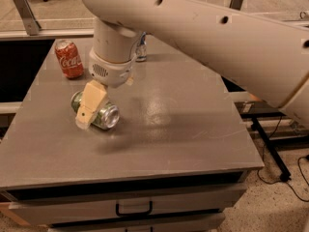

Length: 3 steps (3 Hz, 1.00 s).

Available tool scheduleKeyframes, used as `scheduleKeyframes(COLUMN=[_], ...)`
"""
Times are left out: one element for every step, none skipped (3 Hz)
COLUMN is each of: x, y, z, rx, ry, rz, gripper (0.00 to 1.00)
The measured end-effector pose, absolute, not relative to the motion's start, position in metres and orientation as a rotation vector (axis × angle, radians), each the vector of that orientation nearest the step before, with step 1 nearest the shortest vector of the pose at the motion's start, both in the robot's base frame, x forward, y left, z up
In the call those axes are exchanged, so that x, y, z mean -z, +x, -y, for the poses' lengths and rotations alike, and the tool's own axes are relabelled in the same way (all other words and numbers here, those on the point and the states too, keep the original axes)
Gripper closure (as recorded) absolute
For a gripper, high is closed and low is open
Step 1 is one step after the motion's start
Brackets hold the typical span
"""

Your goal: Place green can upright

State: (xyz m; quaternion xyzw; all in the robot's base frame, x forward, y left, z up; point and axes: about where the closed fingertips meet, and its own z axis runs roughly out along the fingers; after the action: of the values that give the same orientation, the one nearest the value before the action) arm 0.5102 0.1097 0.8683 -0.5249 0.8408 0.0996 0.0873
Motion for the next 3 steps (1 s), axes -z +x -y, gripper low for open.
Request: scheduleKeyframes(x=[-0.859,-0.850,-0.843], y=[0.515,0.526,0.533], z=[-0.132,-0.148,-0.157], rx=[-0.293,-0.276,-0.275], ry=[-1.615,-1.617,-1.617], rz=[-2.497,-2.498,-2.508], gripper=[0.00,0.18,0.41])
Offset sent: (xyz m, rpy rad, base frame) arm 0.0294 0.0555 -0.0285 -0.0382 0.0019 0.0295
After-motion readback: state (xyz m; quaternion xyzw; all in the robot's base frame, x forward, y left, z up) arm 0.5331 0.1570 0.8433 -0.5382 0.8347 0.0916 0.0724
